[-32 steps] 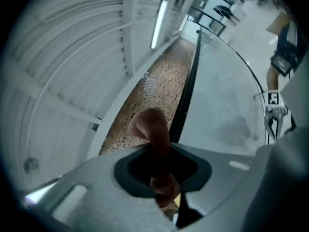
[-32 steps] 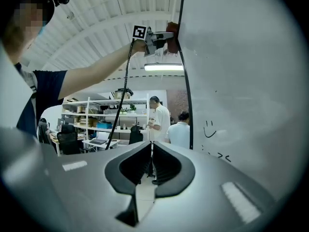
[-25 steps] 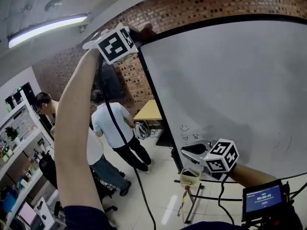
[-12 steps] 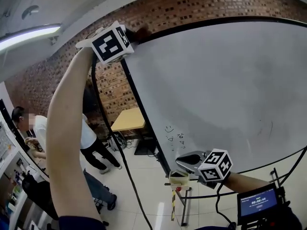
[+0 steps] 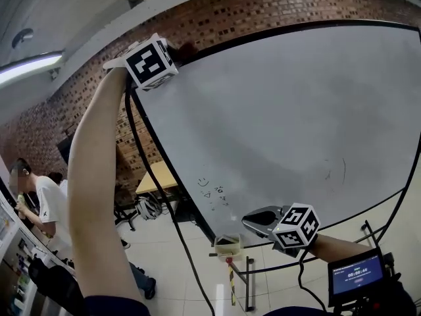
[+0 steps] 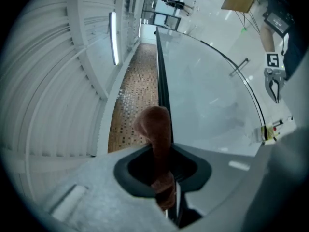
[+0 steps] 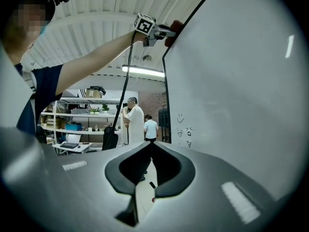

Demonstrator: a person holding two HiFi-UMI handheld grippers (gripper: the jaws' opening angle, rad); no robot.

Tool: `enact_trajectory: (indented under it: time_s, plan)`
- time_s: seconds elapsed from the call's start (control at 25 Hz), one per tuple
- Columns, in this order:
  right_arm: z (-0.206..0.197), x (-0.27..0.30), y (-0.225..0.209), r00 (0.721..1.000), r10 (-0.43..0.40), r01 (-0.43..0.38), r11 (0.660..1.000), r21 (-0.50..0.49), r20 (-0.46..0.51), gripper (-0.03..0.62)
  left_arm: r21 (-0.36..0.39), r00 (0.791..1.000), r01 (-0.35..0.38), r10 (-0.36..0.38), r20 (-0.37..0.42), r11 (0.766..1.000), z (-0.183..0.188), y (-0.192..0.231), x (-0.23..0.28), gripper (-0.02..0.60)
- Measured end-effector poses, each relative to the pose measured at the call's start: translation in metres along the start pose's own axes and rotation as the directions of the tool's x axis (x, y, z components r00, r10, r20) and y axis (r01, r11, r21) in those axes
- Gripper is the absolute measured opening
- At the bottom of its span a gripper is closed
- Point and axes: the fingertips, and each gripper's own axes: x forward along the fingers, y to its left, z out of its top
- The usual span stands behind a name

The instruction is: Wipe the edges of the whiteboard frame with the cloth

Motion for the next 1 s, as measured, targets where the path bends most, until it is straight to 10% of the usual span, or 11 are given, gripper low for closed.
enact_trajectory:
  time_s: [0.6,1.0]
  plan:
    - [0.009,-0.091,-0.029,0.998,-0.043,0.041,0.999,0.028,0.045,0.018,-0.014,0.999,0.033,-0.034,-0.019,0.999,0.071,0.0,-0.001,0.064]
    - [0.005,-0.144,-0.049,0.99,-0.118,0.115,0.993,0.032,0.08,0.018,-0.189,0.968,-0.093,0.133,0.211,0.978,0.123,0.004,-0.022,0.066]
